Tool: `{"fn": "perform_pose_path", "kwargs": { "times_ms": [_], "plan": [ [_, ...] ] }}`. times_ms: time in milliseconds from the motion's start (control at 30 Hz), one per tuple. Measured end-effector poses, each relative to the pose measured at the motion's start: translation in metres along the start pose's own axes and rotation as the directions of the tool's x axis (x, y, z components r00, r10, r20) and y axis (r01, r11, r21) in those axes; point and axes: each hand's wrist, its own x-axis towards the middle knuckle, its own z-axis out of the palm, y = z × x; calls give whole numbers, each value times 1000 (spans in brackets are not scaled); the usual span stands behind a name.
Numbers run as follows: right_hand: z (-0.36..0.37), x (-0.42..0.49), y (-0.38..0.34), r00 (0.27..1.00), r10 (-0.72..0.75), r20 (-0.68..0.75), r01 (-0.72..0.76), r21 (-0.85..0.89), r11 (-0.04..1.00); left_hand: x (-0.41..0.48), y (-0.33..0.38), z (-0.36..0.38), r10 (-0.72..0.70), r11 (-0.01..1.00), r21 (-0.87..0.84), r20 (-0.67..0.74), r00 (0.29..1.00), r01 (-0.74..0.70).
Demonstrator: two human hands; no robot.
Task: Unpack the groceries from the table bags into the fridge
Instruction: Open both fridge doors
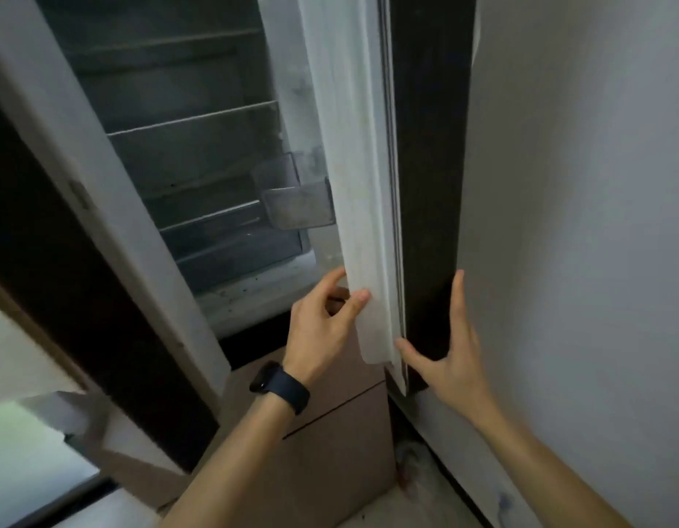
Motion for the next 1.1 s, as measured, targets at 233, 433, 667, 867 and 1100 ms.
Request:
{"fn": "perform_pose_path", "kwargs": {
  "times_ms": [233, 433, 667, 867, 1100],
  "plan": [
    [-45, 34, 56, 968, 157, -195, -181, -113, 977, 44, 21, 104, 150, 989, -24, 61, 987, -149],
    [-55, 81, 88, 920, 198, -339, -273, -190, 943, 85, 29, 172, 116, 993, 16, -41, 992, -116],
    [-57, 100, 97, 899, 239, -367, -321, -181, 930, 101, 23, 192, 139, 990, 36, -30, 990, -138],
    [-75, 103, 83, 914, 327, -241, -383, -242, 892, 100, 33, 190, 93, 995, 37, 15, 996, -94],
    [-96, 64, 48, 947, 304, -106, -317, -484, 816, 65, 23, 144, -2, 975, 217, 207, 978, -44]
  ]
}}
